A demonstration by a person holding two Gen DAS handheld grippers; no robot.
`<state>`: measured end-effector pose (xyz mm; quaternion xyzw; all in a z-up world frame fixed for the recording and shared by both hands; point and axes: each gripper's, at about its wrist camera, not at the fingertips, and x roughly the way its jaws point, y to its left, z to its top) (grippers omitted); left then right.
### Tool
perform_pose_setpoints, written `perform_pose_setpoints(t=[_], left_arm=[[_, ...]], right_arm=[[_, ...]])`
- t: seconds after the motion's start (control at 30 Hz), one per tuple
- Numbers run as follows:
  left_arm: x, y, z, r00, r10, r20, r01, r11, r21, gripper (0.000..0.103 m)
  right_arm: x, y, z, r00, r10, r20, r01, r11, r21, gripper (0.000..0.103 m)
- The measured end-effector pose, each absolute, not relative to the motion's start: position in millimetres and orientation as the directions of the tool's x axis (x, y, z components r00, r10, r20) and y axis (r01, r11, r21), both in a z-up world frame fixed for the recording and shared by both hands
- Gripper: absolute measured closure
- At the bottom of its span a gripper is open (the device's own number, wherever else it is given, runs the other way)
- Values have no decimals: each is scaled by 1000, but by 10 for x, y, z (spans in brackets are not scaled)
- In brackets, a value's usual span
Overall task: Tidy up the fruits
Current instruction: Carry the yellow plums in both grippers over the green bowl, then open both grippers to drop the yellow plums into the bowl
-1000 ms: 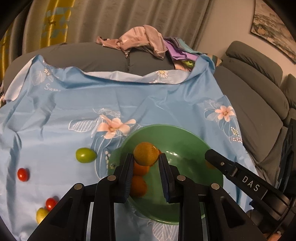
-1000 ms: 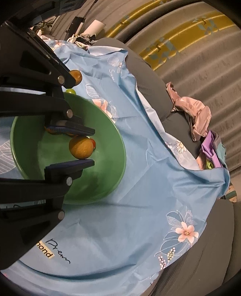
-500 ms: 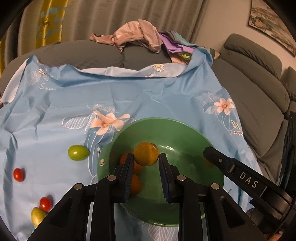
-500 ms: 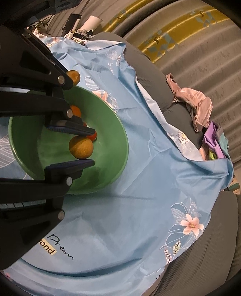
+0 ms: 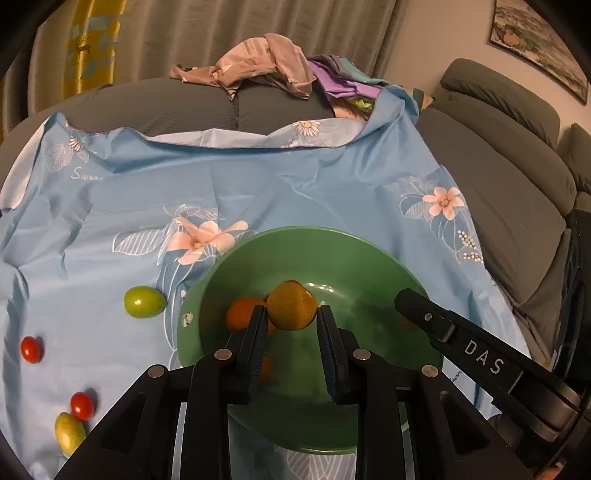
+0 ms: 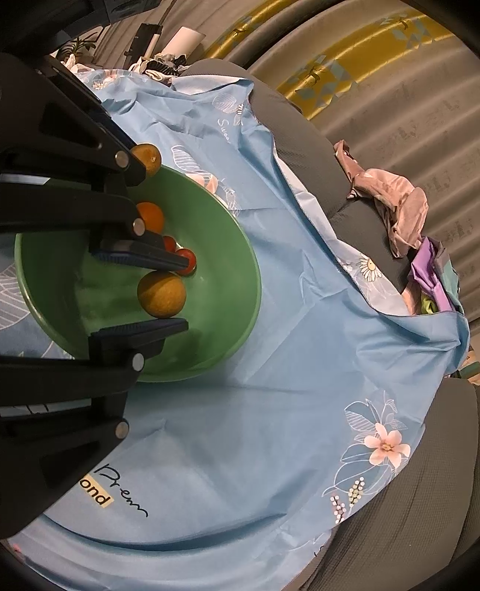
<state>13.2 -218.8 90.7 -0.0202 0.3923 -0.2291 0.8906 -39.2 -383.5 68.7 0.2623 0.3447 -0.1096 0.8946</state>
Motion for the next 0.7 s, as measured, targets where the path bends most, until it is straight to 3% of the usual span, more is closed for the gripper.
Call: perform_pose_setpoints(t=[0.7], left_arm=[[129, -2181, 877, 579, -415, -702, 388, 897, -210, 76]], right_arm=[[-351, -3787, 689, 729, -20, -685, 375, 848, 374, 74]])
